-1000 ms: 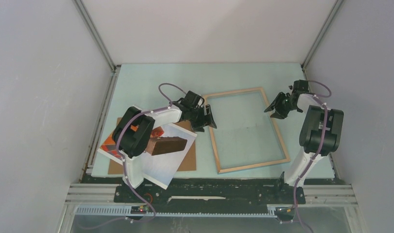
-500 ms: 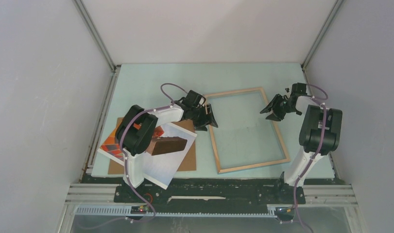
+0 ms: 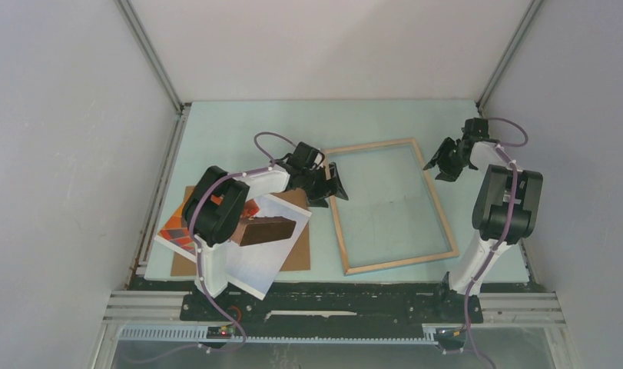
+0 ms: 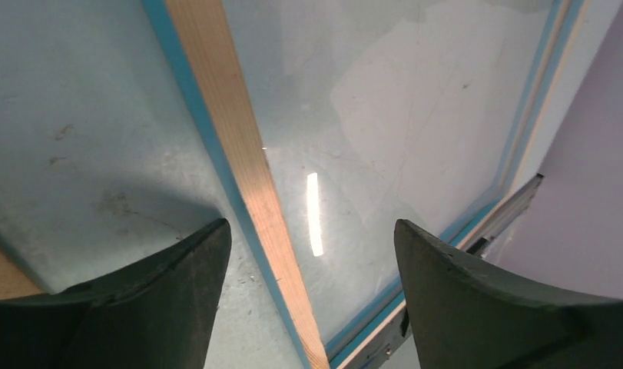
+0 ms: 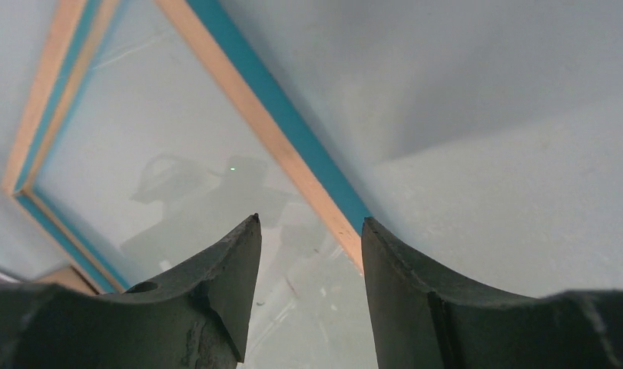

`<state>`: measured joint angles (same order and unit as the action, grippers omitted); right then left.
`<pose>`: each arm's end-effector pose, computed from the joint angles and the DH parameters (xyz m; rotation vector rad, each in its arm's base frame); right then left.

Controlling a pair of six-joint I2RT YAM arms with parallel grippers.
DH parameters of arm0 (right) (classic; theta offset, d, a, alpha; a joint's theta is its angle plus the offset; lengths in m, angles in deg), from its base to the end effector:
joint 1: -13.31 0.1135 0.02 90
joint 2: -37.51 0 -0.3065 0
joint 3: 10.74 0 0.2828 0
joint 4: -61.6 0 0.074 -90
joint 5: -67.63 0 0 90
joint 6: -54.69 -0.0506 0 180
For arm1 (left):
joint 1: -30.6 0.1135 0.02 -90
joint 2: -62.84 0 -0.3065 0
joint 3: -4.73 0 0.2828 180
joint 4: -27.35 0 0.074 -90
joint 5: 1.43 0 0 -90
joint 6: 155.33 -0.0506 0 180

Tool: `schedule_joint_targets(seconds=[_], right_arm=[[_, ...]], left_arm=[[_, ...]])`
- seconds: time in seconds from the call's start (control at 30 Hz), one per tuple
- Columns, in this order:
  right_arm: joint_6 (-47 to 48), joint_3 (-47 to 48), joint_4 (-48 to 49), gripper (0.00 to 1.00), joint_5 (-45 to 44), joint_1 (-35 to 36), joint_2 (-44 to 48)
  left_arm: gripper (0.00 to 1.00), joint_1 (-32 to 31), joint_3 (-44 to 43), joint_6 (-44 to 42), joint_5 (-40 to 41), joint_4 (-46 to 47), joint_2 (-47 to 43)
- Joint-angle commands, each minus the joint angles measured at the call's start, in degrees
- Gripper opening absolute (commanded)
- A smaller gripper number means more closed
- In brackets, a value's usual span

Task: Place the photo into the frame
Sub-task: Adjust the photo frame at the center of the board.

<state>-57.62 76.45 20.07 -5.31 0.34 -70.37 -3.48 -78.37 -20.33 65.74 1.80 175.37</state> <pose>0.4279 -0.0833 0.1970 0.7089 2.5535 0.4492 0.3642 -0.2701 0.1589 -0.0873 2.7559 -0.9811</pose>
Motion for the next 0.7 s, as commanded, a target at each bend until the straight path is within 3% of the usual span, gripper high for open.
schedule_joint_targets(seconds=[0.0,0.23,0.47,0.67], right_arm=[[1.98,1.33,-3.8,0.59,-5.81,0.05,-1.17],[0.73,-0.85,-1.28,0.58,0.65,-0.2,-2.23],[-0.59,-2.68,1.41,0.57,5.72,-0.94,-2.65],[0.74,-0.36,-4.82,0.62,-13.82,0.97,1.6]], left_arm=[[0.88,1.24,2.2,3.65,-6.95,6.12,-2.13],[0.94,1.48,2.47,10.88,-12.47,12.98,0.33],[0.93,1.7,2.34,14.27,-13.53,17.43,-1.42],[0.95,4.5,7.69,10.51,-8.42,13.97,-8.58]])
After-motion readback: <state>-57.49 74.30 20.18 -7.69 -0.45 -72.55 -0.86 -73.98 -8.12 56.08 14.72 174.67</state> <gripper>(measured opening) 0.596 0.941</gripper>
